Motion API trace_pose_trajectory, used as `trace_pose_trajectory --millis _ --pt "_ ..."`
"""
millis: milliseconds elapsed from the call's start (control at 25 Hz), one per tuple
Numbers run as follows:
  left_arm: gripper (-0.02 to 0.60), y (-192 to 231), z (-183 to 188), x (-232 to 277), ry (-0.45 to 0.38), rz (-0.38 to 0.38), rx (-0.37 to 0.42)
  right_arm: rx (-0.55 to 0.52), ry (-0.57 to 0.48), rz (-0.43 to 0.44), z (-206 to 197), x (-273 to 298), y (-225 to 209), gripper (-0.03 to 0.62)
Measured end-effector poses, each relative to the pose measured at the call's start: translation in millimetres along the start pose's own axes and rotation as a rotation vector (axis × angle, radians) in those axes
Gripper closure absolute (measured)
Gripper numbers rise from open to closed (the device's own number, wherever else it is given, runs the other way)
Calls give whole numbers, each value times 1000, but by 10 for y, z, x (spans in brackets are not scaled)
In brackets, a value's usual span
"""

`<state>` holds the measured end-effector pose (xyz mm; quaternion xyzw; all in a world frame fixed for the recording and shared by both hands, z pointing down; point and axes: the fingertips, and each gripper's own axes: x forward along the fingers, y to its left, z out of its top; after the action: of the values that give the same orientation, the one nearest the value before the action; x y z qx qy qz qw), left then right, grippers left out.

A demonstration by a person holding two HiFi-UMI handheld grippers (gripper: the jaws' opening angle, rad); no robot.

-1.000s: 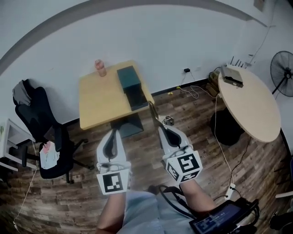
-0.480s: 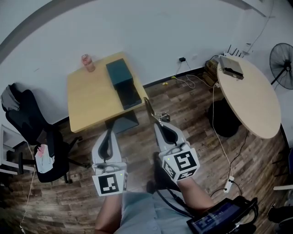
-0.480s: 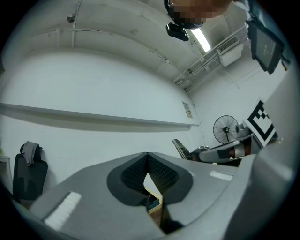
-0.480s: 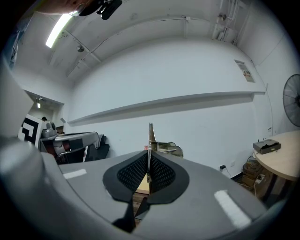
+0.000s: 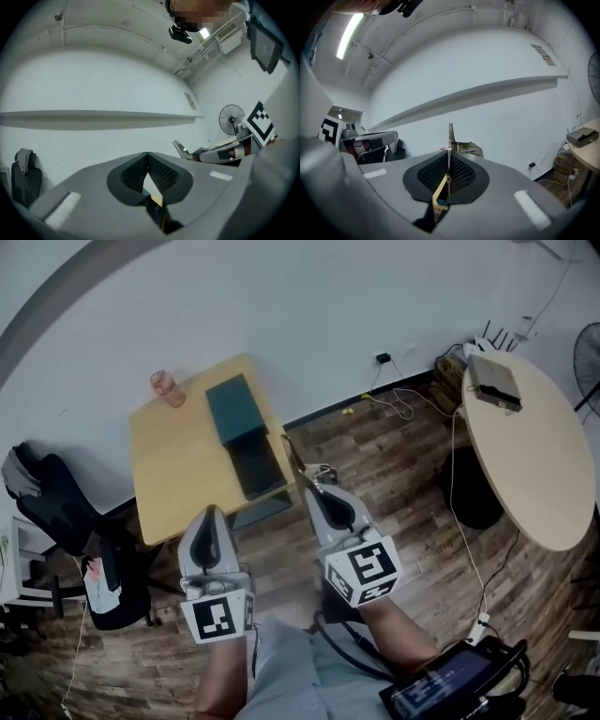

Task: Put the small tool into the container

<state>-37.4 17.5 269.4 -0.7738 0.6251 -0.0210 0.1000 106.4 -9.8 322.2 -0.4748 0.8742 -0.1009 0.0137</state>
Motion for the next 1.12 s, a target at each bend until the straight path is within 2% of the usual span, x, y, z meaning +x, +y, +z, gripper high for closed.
trace_pose_trajectory --millis 200,520,840,1120 --pt "572 -9 226 441 -30 38 36 -1 -37 62 303 386 -236 591" --pt "572 244 292 707 -45 125 57 -14 -45 133 483 862 -349 591" --pt "572 599 107 980 -34 157 32 -27 -2 162 387 1387 -324 591" --pt "572 1084 -200 1274 -4 158 -15 -25 83 149 134 1959 -235 591"
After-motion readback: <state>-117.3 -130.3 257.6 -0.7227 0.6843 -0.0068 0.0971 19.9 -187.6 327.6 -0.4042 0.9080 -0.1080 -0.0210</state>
